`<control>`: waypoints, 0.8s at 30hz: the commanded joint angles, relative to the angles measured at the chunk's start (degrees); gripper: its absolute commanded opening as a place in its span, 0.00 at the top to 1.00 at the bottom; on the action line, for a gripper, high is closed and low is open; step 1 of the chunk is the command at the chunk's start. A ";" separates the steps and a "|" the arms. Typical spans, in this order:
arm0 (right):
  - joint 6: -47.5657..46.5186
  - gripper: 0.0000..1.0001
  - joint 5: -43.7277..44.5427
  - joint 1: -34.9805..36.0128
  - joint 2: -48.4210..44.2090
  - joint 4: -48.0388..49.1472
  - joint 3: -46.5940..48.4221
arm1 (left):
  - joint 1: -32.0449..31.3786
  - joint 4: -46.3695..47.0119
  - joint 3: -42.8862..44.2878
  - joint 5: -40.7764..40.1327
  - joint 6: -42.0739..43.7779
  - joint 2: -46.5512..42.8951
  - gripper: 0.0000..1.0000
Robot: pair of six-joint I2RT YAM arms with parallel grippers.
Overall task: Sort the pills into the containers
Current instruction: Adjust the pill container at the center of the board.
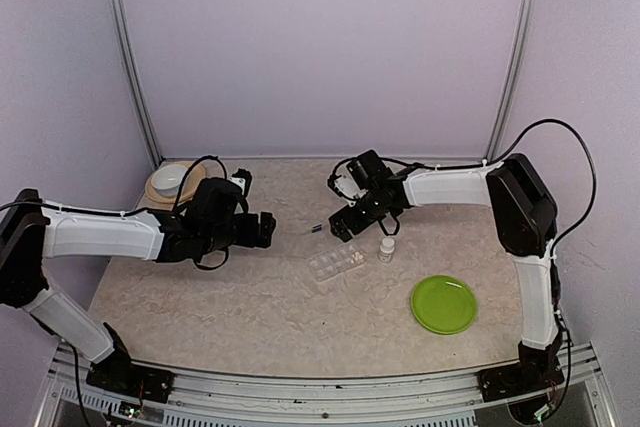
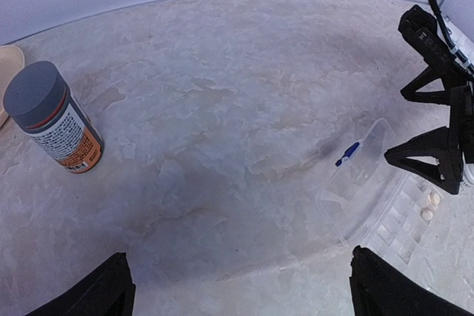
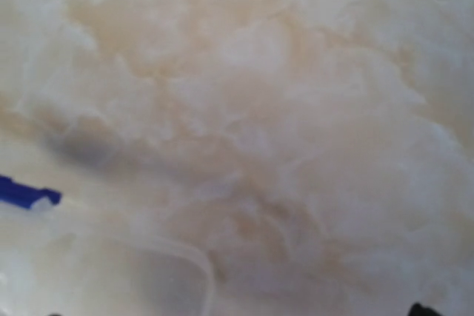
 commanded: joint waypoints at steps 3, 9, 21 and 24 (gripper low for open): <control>-0.20 0.00 1.24 0.59 -5.62 0.57 -4.35 | -0.40 0.09 -1.64 -0.71 -0.32 -2.56 0.01; 0.72 0.00 2.33 0.53 -14.65 1.79 -11.09 | -0.64 0.74 -2.37 -0.15 -2.26 -2.84 0.01; 0.81 0.00 13.64 -1.07 -13.48 -2.39 -11.42 | -1.99 1.56 -2.93 -0.06 -3.21 -1.10 0.01; 0.08 0.00 14.05 -1.22 -9.11 -3.45 -8.04 | -2.64 1.49 -3.07 -0.39 -3.38 -1.08 0.01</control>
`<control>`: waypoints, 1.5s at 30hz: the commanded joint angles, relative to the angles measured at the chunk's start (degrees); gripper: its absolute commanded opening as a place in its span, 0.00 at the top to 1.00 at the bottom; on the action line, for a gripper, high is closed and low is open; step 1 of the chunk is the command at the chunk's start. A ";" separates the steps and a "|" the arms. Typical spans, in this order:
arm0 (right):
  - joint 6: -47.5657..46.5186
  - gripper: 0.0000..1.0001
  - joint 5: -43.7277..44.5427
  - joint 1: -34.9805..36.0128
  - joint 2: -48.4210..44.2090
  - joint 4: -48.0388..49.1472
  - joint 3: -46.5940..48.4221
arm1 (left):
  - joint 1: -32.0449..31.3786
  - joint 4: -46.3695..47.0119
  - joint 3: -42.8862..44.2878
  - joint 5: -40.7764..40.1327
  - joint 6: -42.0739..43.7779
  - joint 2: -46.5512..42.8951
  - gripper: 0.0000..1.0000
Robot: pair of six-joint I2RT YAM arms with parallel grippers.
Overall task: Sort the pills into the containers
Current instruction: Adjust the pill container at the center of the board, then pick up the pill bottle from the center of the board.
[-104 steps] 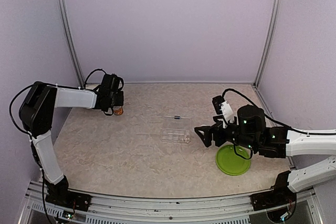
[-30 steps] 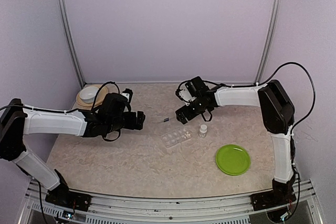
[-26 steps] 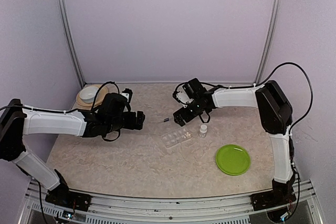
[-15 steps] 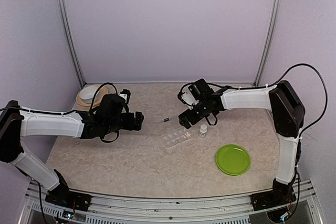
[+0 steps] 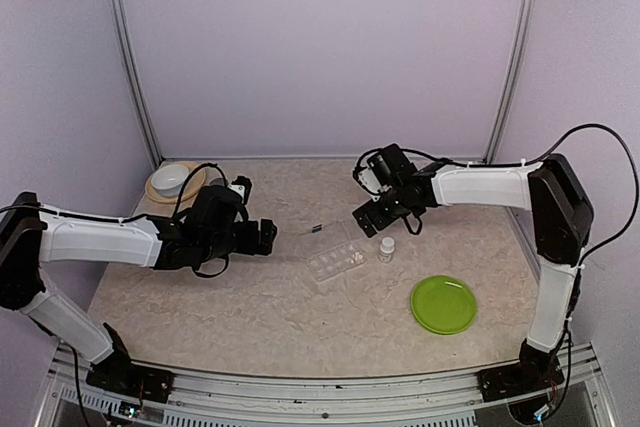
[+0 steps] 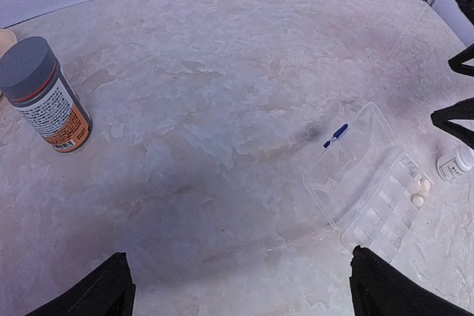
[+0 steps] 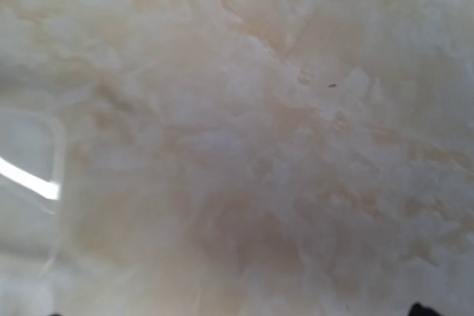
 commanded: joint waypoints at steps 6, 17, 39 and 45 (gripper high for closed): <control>-2.26 0.00 0.40 -0.79 12.36 -4.00 10.89 | -1.30 0.68 -1.07 -1.10 -0.93 -0.18 0.01; -6.15 0.00 -13.74 0.06 15.93 -0.27 14.98 | -1.35 0.40 -1.53 -1.72 -1.10 -1.12 0.01; 2.58 0.00 -16.44 0.27 -6.13 16.28 -10.31 | -3.80 1.18 -2.09 -2.05 0.89 -5.65 0.01; 8.39 0.00 -11.32 0.02 -17.74 25.53 -26.11 | -4.36 2.10 -1.68 -0.93 1.45 -5.79 0.01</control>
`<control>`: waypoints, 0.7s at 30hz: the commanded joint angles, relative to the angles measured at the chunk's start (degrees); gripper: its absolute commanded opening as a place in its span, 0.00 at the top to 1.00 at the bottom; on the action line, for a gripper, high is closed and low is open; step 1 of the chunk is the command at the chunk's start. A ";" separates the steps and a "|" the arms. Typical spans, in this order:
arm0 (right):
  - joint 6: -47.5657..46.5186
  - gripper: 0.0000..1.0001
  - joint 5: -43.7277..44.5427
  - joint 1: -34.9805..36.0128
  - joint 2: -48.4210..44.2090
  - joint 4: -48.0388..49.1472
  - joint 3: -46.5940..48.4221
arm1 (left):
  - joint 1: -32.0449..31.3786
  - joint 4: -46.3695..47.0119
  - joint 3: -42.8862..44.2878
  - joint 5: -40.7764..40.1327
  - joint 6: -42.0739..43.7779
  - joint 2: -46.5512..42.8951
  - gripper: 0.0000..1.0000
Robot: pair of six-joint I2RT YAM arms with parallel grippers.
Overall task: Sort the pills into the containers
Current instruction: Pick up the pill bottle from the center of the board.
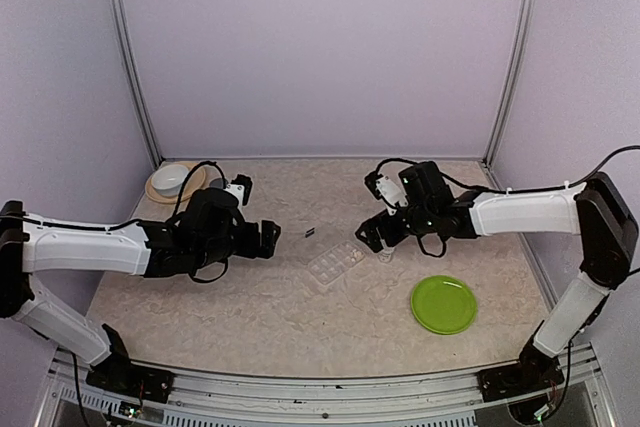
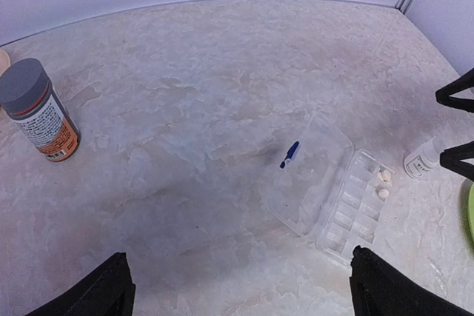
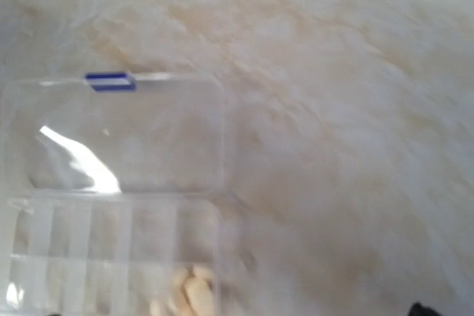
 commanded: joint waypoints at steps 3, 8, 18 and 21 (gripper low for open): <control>8.01 0.00 6.43 -0.53 -8.13 12.08 -12.97 | -0.75 1.62 0.47 0.62 1.12 -0.96 0.01; 10.25 0.00 9.18 -0.67 -10.45 13.32 -15.93 | -1.04 1.34 0.43 0.66 1.18 -2.53 0.01; 12.34 0.04 8.75 -0.86 -9.41 16.90 -18.92 | -1.13 0.42 -1.07 0.31 0.35 -7.50 0.01; 12.44 0.06 8.85 -0.86 -9.12 20.73 -22.13 | -1.36 0.97 -1.66 0.70 -0.39 -7.57 0.01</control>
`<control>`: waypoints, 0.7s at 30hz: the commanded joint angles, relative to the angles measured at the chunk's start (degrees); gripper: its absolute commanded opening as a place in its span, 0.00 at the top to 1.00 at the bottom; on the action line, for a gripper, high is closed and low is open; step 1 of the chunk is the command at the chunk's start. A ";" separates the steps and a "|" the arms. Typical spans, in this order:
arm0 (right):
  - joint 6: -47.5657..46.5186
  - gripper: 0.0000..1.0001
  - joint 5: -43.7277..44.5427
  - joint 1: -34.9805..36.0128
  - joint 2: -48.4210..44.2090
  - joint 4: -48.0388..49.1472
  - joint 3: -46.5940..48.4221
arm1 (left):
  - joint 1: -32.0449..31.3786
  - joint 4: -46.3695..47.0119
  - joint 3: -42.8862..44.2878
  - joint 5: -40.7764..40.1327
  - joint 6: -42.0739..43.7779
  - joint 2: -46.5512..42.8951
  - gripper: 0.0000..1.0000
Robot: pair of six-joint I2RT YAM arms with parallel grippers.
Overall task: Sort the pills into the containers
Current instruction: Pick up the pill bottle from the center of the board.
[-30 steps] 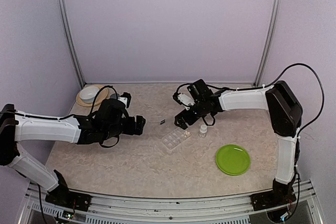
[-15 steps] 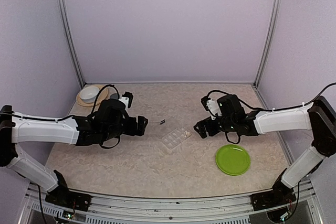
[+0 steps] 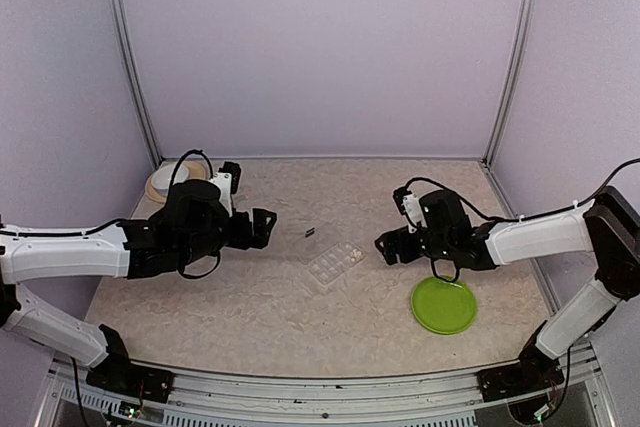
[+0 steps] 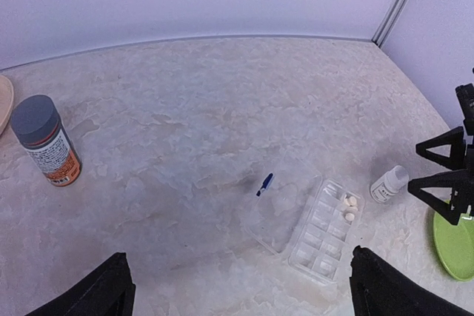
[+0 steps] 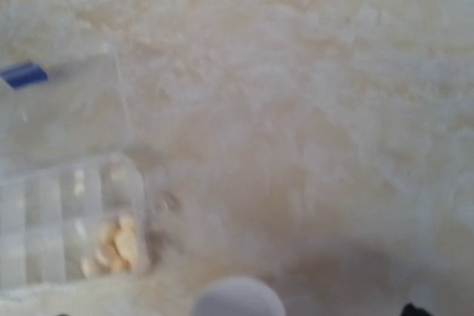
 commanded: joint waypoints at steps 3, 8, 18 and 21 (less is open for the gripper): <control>1.29 0.10 0.47 -0.29 0.93 6.45 -3.96 | -1.67 0.64 -0.85 0.34 -0.92 -0.35 0.01; 1.54 0.18 3.27 1.10 2.54 6.32 -4.13 | -3.25 -0.03 -0.39 -1.42 -1.33 -0.26 0.01; -1.39 0.36 3.95 1.57 8.92 6.74 -0.90 | -4.15 -0.53 -1.64 -2.32 -2.57 -0.88 0.01; -1.85 0.41 3.99 1.69 10.12 7.39 -0.17 | -4.16 -1.01 -2.09 -3.00 -2.61 -1.15 0.01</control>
